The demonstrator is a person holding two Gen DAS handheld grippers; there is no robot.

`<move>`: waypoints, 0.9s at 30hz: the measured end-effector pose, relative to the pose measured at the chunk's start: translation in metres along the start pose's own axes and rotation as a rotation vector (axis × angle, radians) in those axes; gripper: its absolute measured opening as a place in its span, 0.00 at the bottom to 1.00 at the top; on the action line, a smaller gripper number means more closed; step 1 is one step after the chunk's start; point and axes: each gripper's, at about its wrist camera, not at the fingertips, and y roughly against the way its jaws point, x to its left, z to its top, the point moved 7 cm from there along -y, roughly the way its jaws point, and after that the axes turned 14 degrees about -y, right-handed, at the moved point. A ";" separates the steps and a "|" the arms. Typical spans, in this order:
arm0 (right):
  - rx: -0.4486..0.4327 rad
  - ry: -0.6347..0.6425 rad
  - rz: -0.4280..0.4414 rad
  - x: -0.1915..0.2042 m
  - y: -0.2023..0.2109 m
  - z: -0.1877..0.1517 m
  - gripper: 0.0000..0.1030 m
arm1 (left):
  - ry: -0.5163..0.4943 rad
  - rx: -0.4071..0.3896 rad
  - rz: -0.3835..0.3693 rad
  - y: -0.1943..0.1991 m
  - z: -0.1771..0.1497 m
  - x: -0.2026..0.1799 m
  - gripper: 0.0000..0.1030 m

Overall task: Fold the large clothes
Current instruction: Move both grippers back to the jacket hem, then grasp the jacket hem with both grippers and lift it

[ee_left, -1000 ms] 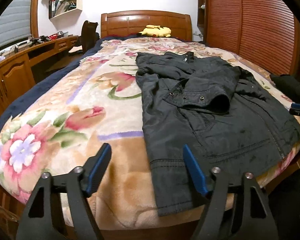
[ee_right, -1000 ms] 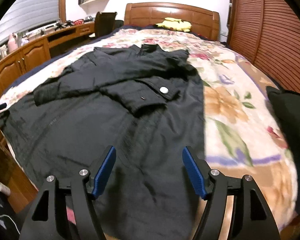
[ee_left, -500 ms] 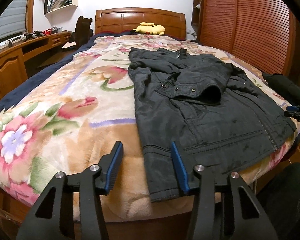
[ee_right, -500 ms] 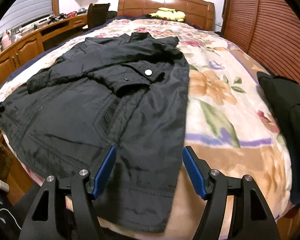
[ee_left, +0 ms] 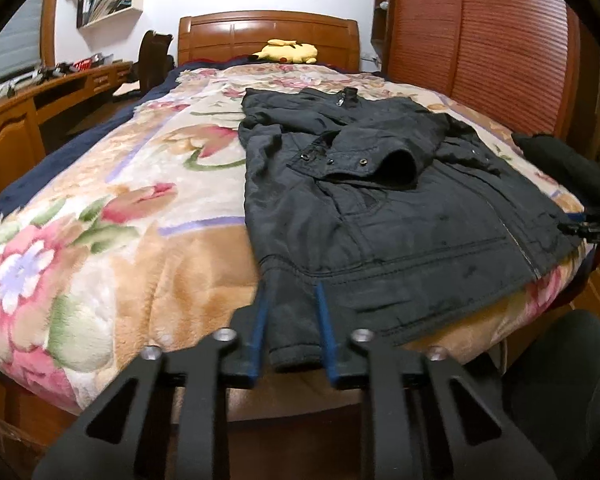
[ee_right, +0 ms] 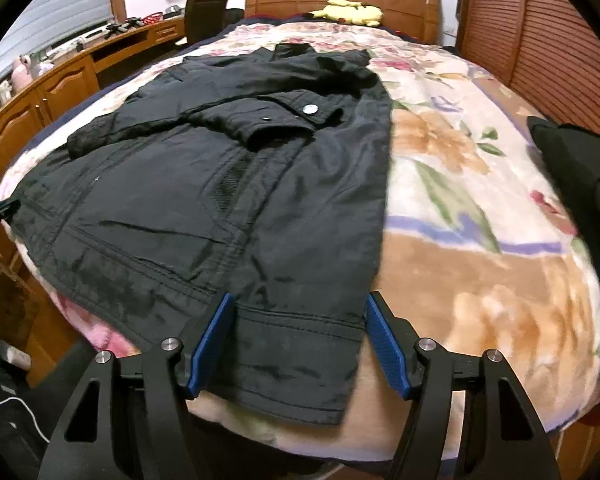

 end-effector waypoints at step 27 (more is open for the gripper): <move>-0.327 -0.001 0.165 0.012 0.127 0.041 0.13 | -0.052 -0.313 0.053 0.111 0.097 0.008 0.06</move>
